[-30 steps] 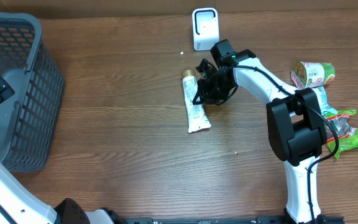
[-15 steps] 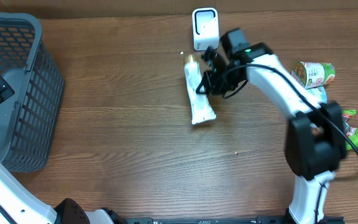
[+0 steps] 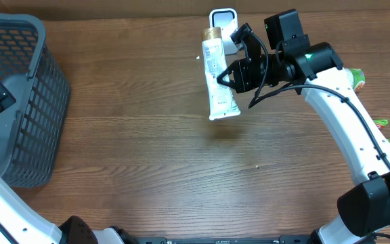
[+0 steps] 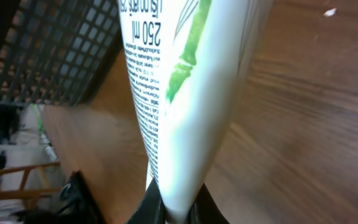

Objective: Scan the item barcode
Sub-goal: 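Lift the tube upright and hold its barcode at the scanner, then carry the tube right and release it on the scanned items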

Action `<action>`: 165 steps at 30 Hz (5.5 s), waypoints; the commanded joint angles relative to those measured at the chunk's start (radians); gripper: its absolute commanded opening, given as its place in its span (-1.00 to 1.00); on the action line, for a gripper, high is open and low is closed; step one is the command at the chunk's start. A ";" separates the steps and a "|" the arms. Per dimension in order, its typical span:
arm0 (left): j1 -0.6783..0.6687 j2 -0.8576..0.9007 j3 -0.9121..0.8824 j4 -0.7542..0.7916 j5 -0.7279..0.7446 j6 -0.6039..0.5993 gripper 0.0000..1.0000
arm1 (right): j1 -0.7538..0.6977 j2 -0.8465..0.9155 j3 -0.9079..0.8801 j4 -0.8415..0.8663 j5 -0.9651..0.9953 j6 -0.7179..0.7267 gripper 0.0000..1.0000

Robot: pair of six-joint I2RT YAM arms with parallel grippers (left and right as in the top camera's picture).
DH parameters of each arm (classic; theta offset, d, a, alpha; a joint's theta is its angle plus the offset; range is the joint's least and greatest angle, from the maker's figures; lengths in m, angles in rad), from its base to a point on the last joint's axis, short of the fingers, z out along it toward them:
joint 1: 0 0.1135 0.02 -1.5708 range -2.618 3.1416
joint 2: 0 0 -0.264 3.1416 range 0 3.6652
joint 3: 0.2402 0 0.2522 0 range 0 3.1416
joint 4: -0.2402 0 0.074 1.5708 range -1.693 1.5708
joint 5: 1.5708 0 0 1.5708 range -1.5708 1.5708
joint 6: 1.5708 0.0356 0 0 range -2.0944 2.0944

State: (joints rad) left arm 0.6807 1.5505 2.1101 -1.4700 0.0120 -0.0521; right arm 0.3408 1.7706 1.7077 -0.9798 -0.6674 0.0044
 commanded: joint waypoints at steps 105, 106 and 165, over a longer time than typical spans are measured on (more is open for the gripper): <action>0.000 -0.007 0.012 0.003 0.004 -0.007 1.00 | -0.152 0.014 0.244 -0.032 0.537 0.221 -0.93; 0.000 -0.007 0.012 0.003 0.004 -0.007 1.00 | -0.185 -0.002 0.244 -0.076 0.508 0.262 -0.93; 0.000 -0.007 0.012 0.003 0.004 -0.007 0.99 | -0.681 -0.521 -0.001 -0.383 0.358 0.092 1.00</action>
State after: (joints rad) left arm 0.6807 1.5505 2.1101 -1.4700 0.0120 -0.0521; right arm -0.3485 1.3464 1.6886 -1.3373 -0.2520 0.2428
